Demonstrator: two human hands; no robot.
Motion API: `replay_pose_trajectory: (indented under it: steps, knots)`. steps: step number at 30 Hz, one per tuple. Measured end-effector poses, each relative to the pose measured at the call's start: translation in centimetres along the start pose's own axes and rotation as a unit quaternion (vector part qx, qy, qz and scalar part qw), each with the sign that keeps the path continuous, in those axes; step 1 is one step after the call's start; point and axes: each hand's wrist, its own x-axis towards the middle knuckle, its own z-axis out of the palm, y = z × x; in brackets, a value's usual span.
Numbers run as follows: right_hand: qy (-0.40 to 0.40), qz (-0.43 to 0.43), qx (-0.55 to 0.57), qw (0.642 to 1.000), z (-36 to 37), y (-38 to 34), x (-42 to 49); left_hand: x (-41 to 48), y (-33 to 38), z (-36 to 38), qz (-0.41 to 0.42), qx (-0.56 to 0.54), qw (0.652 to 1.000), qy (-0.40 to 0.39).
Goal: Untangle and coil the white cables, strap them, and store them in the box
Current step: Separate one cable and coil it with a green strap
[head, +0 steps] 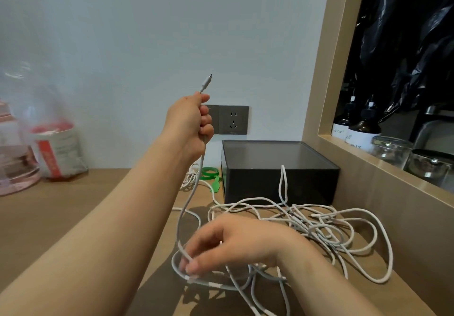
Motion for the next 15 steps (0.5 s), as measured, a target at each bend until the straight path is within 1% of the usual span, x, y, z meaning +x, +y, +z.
replay_pose_trajectory:
  steps: [1, 2, 3, 4, 5, 6, 7, 8, 10, 11, 12, 13, 15]
  knots:
    - [-0.014, 0.021, -0.101, 0.995, 0.0, 0.1, 0.0, 0.0, 0.0, -0.2, -0.003, -0.002, 1.0, 0.002]
    - [-0.007, 0.047, -0.21, 0.976, 0.0, 0.3, 0.1, -0.1, 0.1, -0.5, -0.009, 0.002, 1.0, 0.001]
    - [0.021, 0.074, -0.29, 0.954, -0.3, 0.7, 0.1, -0.2, 0.1, -0.7, -0.016, 0.017, 1.0, -0.004]
    - [0.067, 0.095, -0.319, 0.941, -0.7, 1.2, 0.1, -0.2, 0.1, -1.0, -0.022, 0.047, 0.999, -0.014]
    - [0.122, 0.111, -0.297, 0.941, -1.1, 1.7, 0.1, -0.3, 0.1, -1.4, -0.024, 0.094, 0.995, -0.029]
    - [0.182, 0.118, -0.246, 0.945, -1.7, 2.1, 0.0, -0.5, -0.1, -1.7, -0.019, 0.162, 0.986, -0.047]
    - [0.244, 0.12, -0.197, 0.942, -2.3, 2.6, -0.1, -0.8, -0.4, -2.0, -0.004, 0.25, 0.966, -0.066]
    - [0.309, 0.119, -0.163, 0.929, -3.0, 2.8, -0.1, -1.1, -0.9, -2.3, 0.015, 0.347, 0.934, -0.088]
    - [0.428, 0.114, -0.124, 0.888, -4.3, 3.2, -0.4, -1.7, -2.0, -2.9, 0.043, 0.5, 0.853, -0.142]
    - [0.473, 0.102, -0.104, 0.869, -4.9, 3.0, -0.7, -1.9, -2.7, -3.2, 0.044, 0.545, 0.819, -0.174]
    - [0.506, 0.083, -0.079, 0.855, -5.4, 2.9, -1.0, -2.1, -3.4, -3.4, 0.039, 0.572, 0.795, -0.2]
    - [0.526, 0.063, -0.055, 0.846, -5.8, 2.6, -1.3, -2.2, -4.0, -3.5, 0.035, 0.583, 0.783, -0.215]
    - [0.541, 0.025, -0.021, 0.84, -6.1, 1.9, -1.7, -2.3, -5.0, -3.5, 0.039, 0.571, 0.788, -0.227]
